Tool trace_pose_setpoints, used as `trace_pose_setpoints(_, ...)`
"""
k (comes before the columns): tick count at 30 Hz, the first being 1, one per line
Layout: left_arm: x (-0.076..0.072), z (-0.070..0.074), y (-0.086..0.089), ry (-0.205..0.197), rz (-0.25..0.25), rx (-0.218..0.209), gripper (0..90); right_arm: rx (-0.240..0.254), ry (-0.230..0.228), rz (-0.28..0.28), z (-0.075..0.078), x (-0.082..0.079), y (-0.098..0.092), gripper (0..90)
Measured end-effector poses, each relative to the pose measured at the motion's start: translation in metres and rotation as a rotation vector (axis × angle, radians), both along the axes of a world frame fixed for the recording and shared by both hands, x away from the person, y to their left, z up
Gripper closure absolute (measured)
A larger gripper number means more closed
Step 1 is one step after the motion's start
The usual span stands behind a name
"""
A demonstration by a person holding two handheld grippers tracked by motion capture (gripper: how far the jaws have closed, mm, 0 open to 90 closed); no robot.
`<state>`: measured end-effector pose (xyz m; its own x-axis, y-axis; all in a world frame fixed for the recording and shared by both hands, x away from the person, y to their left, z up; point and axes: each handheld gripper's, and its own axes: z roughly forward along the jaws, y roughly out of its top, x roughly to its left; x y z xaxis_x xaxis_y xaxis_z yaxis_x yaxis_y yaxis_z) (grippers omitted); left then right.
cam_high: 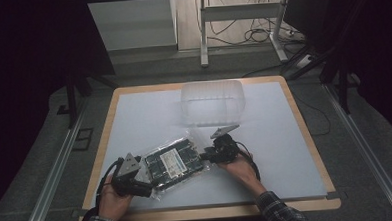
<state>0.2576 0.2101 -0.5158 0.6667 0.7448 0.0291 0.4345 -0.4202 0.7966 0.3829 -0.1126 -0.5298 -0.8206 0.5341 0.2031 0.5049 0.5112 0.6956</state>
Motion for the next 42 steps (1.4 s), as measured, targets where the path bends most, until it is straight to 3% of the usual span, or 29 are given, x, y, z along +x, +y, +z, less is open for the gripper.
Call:
trace_pose_setpoints(11, 0.000, 0.000, -0.001, -0.003, -0.001, 0.010, 0.0, 0.021, 0.057, -0.085, -0.002, -0.002, 0.001, 88.9)
trace_pose_setpoints(21, 0.000, 0.001, 0.001, -0.003, 0.009, 0.009, 0.0, 0.043, 0.065, -0.093, 0.012, -0.004, 0.002, 89.2)
trace_pose_setpoints(36, -0.001, 0.003, 0.006, -0.034, 0.037, -0.007, 0.0, 0.126, 0.040, -0.031, 0.060, -0.006, 0.000, 89.0)
trace_pose_setpoints(37, -0.001, 0.003, 0.006, -0.033, 0.037, -0.008, 0.0, 0.137, 0.037, -0.020, 0.069, -0.006, 0.000, 89.0)
trace_pose_setpoints(42, -0.001, 0.004, 0.006, -0.039, 0.038, -0.006, 0.0, 0.165, 0.032, 0.007, 0.087, -0.006, -0.001, 89.1)
